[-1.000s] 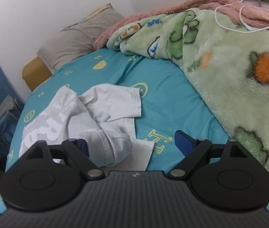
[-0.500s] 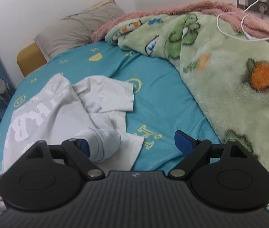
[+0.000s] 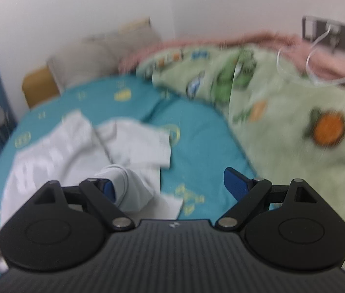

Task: Fold clothes

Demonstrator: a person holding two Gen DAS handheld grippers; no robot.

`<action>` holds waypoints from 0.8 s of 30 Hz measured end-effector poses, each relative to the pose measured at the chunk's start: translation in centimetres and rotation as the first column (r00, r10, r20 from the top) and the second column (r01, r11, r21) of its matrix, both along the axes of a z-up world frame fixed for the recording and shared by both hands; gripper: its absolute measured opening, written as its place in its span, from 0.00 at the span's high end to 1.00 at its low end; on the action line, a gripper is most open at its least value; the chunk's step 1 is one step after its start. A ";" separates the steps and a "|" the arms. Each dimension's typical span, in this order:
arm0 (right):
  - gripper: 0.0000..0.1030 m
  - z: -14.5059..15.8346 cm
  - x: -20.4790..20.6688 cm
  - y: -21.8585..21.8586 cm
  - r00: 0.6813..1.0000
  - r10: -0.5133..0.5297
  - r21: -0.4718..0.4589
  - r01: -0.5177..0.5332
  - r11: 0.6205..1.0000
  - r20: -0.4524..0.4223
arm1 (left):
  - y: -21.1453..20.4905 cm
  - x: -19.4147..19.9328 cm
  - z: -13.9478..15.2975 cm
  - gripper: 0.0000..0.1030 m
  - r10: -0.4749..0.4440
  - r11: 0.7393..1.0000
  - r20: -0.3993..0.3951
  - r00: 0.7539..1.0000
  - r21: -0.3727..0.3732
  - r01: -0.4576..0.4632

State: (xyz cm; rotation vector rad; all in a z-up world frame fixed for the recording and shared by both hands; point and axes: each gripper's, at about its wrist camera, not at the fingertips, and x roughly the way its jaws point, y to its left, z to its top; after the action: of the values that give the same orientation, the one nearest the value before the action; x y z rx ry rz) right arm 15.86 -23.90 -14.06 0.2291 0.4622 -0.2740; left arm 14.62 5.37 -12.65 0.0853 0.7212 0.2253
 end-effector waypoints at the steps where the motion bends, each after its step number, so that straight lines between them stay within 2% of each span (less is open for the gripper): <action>1: 0.14 0.4 -0.3 0.0 1.000 -0.008 -0.007 0.008 1.000 0.026 | -0.3 0.2 -0.8 0.05 -0.022 1.000 -0.030 0.999 0.007 0.022; 3: 0.14 1.1 -0.7 0.1 0.998 -0.010 -0.009 0.011 1.000 0.064 | -1.0 0.5 -1.9 0.05 -0.054 0.998 -0.075 0.996 0.030 0.056; 5: 0.14 1.3 -0.7 0.2 0.998 -0.003 -0.019 0.004 1.000 0.069 | -1.3 0.6 -2.5 0.05 -0.051 0.997 -0.080 0.996 0.055 0.055; 7: 0.14 1.1 -0.5 0.3 0.998 -0.002 -0.028 0.004 1.000 0.057 | -1.1 0.6 -2.3 0.05 -0.027 0.997 -0.052 0.998 0.064 0.030; 9: 0.14 1.0 -0.4 0.2 0.999 -0.007 -0.021 0.008 1.000 0.052 | -0.5 -0.1 -0.9 0.05 0.024 0.998 0.049 0.999 0.057 -0.026; 11: 0.14 1.1 -0.5 0.3 0.998 -0.006 -0.008 0.006 1.000 0.056 | 0.6 -1.0 1.1 0.04 0.081 0.996 0.155 0.985 0.009 -0.083; 14: 0.14 2.9 -1.4 0.8 0.994 0.008 0.009 -0.009 1.000 0.113 | 1.8 -2.7 4.4 0.02 0.148 0.989 0.298 0.943 -0.059 -0.136; 17: 0.14 6.3 -2.7 1.5 0.979 0.049 -0.030 -0.044 0.999 0.199 | 2.5 -4.2 8.4 0.02 0.180 0.984 0.428 0.886 -0.094 -0.155; 20: 0.14 11.3 -4.2 1.3 0.954 0.083 -0.045 -0.073 0.996 0.289 | 3.4 -5.0 13.1 0.02 0.188 0.981 0.497 0.847 -0.134 -0.140; 24: 0.14 19.1 -6.3 1.3 0.916 0.099 -0.062 -0.081 0.995 0.389 | 3.3 -6.4 20.6 0.02 0.165 0.986 0.589 0.791 -0.119 -0.116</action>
State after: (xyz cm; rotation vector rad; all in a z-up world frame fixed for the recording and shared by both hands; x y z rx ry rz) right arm 9.52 -22.59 5.05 0.2118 0.0680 -0.1415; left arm 8.26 8.68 7.91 -0.1148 0.0963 0.3471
